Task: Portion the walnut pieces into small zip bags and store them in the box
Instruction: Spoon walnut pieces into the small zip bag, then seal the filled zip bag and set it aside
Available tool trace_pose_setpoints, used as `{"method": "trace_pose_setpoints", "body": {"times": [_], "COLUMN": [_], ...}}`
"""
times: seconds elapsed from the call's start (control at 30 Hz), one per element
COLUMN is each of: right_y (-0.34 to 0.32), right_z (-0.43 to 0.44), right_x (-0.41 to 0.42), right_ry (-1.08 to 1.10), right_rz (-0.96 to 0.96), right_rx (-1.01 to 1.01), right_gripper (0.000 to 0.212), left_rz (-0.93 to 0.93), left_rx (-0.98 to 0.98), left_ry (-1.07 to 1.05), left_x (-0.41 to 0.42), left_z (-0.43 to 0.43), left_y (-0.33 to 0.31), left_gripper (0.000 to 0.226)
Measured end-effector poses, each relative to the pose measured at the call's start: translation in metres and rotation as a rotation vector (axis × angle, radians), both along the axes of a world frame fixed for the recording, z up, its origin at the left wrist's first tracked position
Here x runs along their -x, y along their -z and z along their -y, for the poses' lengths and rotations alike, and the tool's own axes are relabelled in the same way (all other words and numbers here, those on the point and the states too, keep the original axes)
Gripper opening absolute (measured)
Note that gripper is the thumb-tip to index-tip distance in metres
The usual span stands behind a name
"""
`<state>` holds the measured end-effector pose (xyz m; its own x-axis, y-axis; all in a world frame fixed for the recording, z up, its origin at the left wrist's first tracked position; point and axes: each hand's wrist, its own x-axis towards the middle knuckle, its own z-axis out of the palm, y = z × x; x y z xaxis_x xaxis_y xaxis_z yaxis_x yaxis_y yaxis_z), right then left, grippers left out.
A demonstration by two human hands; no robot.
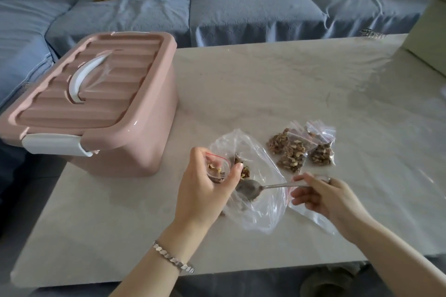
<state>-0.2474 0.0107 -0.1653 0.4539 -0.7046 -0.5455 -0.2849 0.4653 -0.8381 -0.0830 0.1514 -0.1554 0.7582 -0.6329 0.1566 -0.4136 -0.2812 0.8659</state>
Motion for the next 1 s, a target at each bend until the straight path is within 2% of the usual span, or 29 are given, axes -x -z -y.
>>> {"method": "trace_pose_setpoints", "body": {"times": [0.07, 0.17, 0.27, 0.33, 0.4, 0.5, 0.63, 0.87, 1.0], "right_y": [0.009, 0.014, 0.009, 0.004, -0.008, -0.034, -0.046, -0.042, -0.043], "right_z": [-0.001, 0.002, 0.001, -0.002, -0.006, -0.016, -0.021, -0.018, 0.010], "right_x": [-0.003, 0.000, 0.007, 0.010, 0.006, -0.011, -0.029, -0.026, 0.007], "right_ry": [-0.049, -0.109, -0.238, -0.288, -0.304, -0.431, -0.560, -0.447, -0.307], "right_rz": [-0.050, -0.234, -0.518, -0.598, -0.433, -0.168, -0.130, -0.100, -0.101], "right_rx": [-0.023, 0.108, 0.435, 0.722, 0.932, 0.916, 0.870, 0.915, 0.984], "right_gripper": [0.020, 0.023, 0.030, 0.032, 0.028, 0.019, 0.011, 0.009, 0.032], "left_rz": [0.022, 0.040, 0.039, 0.024, 0.005, -0.021, -0.009, 0.052, 0.127], "left_rx": [-0.035, -0.101, -0.171, -0.209, -0.243, -0.255, -0.203, -0.172, -0.210], "left_ry": [0.005, 0.023, 0.050, 0.074, 0.097, 0.151, 0.213, 0.287, 0.316], "left_x": [0.000, 0.001, 0.004, 0.007, 0.011, 0.019, 0.024, 0.023, 0.015], "left_z": [0.000, 0.002, 0.006, 0.012, 0.019, 0.030, 0.037, 0.034, 0.022], "left_y": [0.002, 0.003, 0.001, 0.001, 0.000, -0.001, -0.001, 0.006, 0.014], "left_gripper": [0.036, 0.039, 0.041, 0.043, 0.044, 0.051, 0.063, 0.059, 0.074]}}
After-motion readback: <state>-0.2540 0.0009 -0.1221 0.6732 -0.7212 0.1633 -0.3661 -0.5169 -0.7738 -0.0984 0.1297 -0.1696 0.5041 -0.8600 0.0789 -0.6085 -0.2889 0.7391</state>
